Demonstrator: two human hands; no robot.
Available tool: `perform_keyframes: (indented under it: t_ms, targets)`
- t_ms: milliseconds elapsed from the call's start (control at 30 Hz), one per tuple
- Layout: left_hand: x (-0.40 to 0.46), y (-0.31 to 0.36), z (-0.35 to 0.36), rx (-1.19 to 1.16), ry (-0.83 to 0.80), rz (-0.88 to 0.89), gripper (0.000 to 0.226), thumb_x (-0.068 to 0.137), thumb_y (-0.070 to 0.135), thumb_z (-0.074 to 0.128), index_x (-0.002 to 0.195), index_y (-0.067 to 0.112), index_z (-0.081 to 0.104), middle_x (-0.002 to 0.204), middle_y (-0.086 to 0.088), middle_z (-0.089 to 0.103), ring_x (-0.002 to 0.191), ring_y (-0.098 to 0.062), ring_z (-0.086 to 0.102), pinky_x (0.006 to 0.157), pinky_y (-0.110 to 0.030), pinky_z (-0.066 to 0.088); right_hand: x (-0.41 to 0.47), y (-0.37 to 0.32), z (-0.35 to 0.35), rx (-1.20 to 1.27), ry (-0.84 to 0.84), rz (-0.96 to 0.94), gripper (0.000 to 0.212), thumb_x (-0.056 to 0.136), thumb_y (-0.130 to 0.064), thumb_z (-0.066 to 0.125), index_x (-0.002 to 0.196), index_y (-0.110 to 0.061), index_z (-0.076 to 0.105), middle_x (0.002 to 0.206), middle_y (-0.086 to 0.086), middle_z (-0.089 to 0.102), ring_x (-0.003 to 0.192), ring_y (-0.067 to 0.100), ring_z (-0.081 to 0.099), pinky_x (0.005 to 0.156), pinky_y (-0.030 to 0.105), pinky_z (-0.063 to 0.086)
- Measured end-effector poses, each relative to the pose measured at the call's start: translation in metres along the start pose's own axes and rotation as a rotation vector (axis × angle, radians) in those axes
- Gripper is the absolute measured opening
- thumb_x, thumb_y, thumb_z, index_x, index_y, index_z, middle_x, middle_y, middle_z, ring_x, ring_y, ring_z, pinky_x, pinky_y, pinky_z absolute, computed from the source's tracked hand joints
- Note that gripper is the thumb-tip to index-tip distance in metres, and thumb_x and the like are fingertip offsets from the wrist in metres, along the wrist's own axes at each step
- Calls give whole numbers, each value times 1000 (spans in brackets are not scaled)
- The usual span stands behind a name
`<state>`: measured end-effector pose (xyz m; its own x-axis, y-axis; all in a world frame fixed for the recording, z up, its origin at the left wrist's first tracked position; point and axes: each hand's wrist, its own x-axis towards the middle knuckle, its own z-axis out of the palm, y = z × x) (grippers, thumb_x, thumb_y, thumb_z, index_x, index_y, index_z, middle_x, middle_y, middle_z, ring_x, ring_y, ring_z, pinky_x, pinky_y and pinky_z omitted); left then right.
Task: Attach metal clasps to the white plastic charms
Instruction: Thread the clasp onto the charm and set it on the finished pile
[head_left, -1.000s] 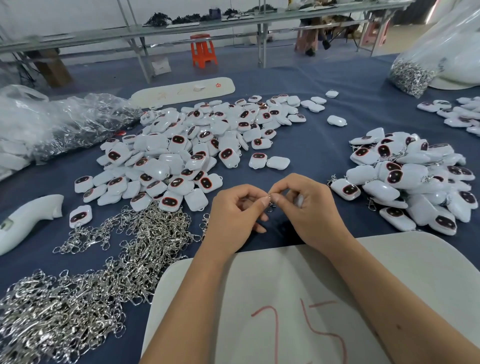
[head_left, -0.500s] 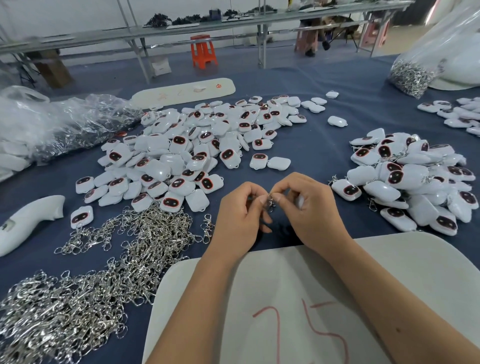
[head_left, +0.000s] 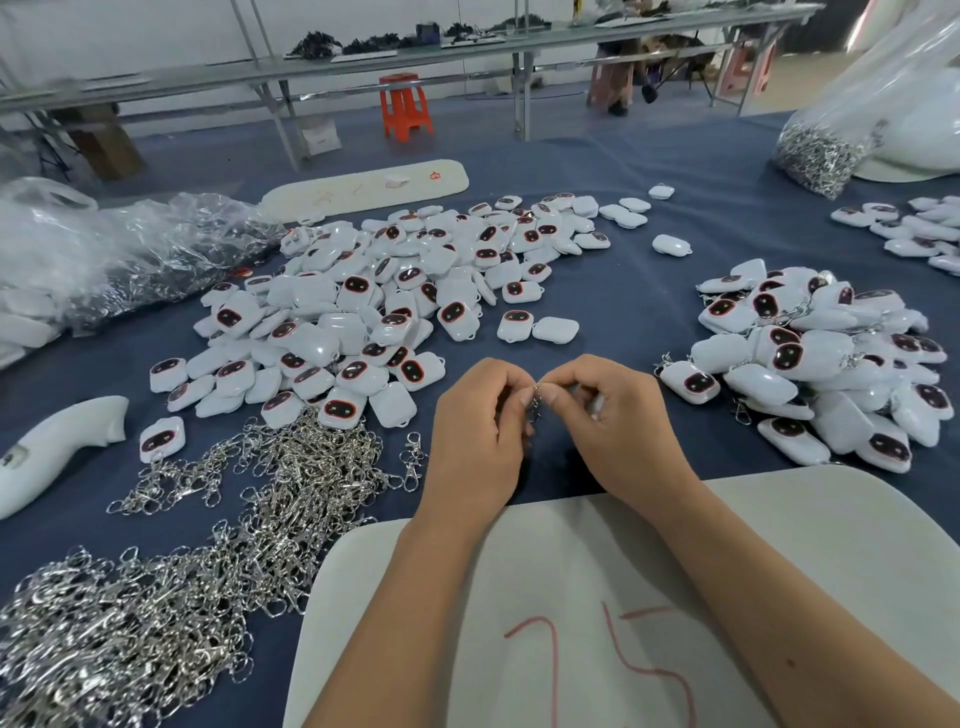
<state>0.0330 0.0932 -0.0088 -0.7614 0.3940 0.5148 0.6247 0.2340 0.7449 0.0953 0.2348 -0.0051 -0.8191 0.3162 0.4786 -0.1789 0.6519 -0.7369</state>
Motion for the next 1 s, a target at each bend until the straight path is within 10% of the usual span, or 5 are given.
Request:
perform_keyframes:
  t_ms: [800,1000]
  targets:
    - [0,1,1,15,36,-28,23,98,3,53,81,18,57,68,7,58,62,-14,58,62,-20,44,-1,0,2,-166,69,-224,15,93,-3,73,83,-14,72,79,-12,56,69,11,49,64,25,41]
    - [-2,7,3,83,-9,14,21,95,-1,54,82,15,57,75,9,54,70,-14,54,67,-30,44,-3,-5,4,211,124,140,42,99,-49,48,77,-14,58,71,-1,60,64,16,53,59,26,44]
